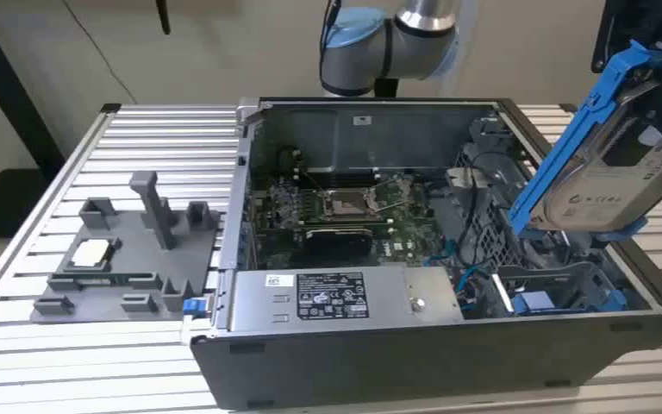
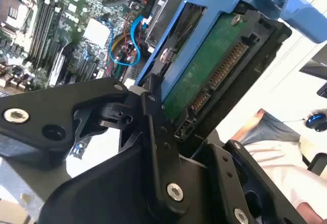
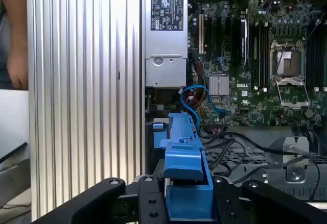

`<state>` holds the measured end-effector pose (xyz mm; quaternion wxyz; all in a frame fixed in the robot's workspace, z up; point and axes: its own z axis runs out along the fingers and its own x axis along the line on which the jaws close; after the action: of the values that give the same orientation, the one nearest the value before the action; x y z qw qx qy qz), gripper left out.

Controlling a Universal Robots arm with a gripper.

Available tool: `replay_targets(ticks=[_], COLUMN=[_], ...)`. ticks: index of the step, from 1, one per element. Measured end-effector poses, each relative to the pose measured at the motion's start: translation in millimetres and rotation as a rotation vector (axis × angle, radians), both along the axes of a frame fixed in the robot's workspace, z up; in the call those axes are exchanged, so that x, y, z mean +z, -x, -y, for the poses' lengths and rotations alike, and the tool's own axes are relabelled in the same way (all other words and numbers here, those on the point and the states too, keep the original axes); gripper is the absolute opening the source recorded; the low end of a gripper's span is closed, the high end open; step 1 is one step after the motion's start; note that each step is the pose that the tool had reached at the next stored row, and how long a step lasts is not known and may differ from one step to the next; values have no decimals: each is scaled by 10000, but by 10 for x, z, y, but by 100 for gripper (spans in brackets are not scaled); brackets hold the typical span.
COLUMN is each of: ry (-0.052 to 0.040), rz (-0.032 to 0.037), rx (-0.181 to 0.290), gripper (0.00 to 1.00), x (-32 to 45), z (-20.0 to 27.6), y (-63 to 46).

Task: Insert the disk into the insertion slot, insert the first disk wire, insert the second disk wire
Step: 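Insert the disk into the insertion slot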

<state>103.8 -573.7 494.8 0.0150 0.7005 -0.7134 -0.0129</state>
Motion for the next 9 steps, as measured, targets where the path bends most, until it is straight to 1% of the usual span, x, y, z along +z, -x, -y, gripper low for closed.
replay_targets(ticks=[9], ry=[0], rz=[0], rx=[0], gripper=[33], x=[-14], z=[0], y=[0])
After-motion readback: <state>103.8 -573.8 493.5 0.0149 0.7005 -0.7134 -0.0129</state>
